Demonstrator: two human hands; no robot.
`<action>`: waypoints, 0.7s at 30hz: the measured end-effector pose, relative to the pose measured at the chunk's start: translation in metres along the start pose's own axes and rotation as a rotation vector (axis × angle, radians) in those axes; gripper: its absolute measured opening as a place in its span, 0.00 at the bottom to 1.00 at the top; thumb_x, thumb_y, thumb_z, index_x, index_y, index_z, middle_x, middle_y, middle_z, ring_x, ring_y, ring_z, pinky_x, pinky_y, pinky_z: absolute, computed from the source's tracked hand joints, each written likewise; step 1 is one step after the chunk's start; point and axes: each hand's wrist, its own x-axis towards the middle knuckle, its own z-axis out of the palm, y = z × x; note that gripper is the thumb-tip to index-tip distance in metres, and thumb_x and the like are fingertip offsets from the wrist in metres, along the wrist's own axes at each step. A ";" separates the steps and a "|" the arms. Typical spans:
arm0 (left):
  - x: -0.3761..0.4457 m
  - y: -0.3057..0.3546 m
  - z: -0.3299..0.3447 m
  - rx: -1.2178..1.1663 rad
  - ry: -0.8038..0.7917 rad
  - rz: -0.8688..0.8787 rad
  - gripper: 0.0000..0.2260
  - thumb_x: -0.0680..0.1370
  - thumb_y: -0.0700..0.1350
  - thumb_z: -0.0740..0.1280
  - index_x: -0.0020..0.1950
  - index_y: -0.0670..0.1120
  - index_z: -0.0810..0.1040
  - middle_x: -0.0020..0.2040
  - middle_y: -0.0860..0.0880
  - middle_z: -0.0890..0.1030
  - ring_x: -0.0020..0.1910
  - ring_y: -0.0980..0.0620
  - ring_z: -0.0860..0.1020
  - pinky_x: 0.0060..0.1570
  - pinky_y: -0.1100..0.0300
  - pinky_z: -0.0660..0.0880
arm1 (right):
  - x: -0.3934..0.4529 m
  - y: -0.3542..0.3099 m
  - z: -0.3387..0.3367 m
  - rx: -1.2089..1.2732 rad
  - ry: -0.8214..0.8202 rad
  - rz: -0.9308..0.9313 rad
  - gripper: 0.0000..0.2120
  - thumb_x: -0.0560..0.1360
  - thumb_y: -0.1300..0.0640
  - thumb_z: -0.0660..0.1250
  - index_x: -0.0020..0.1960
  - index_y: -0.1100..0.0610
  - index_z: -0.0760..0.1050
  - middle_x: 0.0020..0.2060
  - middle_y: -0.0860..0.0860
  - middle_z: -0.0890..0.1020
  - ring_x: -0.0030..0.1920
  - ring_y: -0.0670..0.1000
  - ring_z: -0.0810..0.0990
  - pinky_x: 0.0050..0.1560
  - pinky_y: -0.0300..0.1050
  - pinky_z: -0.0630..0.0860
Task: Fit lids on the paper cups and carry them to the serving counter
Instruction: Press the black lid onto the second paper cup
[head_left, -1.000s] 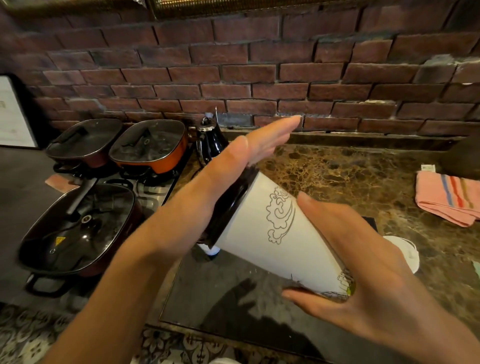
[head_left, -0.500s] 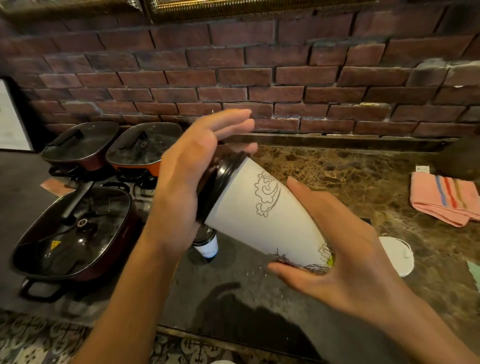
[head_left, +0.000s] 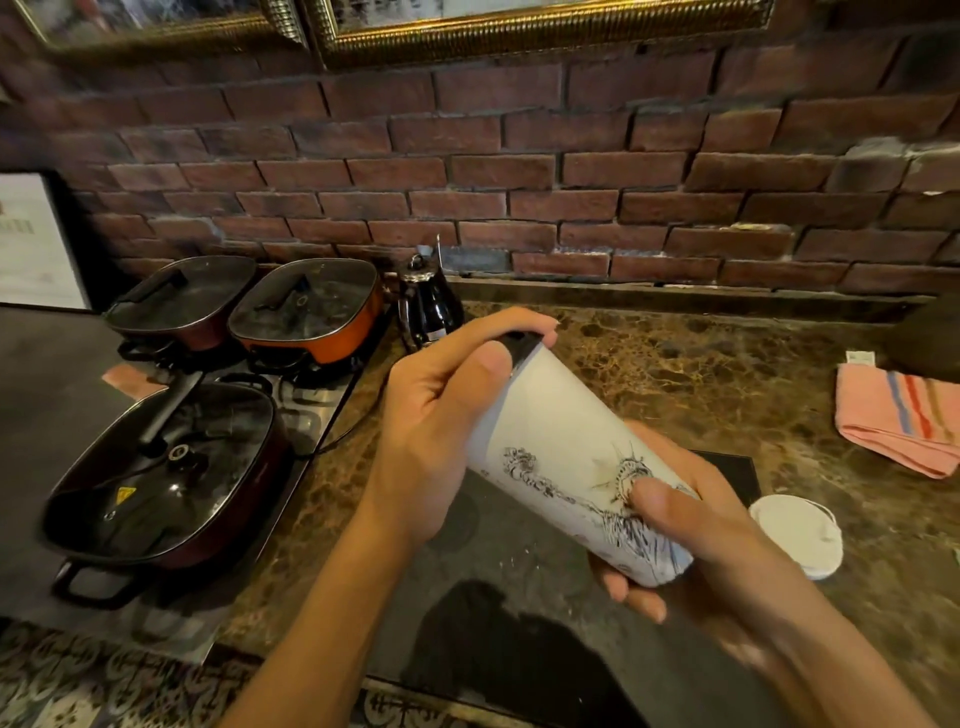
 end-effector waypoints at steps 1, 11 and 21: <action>0.001 -0.001 0.001 -0.007 0.032 -0.017 0.19 0.80 0.54 0.60 0.60 0.45 0.83 0.58 0.42 0.84 0.54 0.38 0.81 0.49 0.39 0.77 | 0.002 -0.003 -0.001 -0.051 0.045 -0.026 0.37 0.63 0.42 0.81 0.69 0.48 0.74 0.55 0.60 0.83 0.33 0.55 0.83 0.24 0.42 0.78; 0.001 -0.004 0.007 -0.059 0.026 -0.188 0.18 0.78 0.55 0.61 0.58 0.47 0.84 0.54 0.42 0.85 0.51 0.38 0.83 0.44 0.44 0.77 | -0.007 -0.001 -0.001 -1.123 0.306 -0.327 0.42 0.65 0.37 0.74 0.75 0.37 0.62 0.62 0.35 0.79 0.59 0.35 0.78 0.50 0.30 0.77; 0.007 0.000 0.012 0.006 0.061 -0.159 0.15 0.79 0.55 0.62 0.55 0.52 0.85 0.54 0.46 0.85 0.52 0.40 0.84 0.50 0.34 0.79 | -0.009 -0.008 -0.004 -0.698 0.259 -0.094 0.39 0.61 0.39 0.79 0.69 0.30 0.67 0.62 0.37 0.77 0.52 0.42 0.83 0.41 0.37 0.81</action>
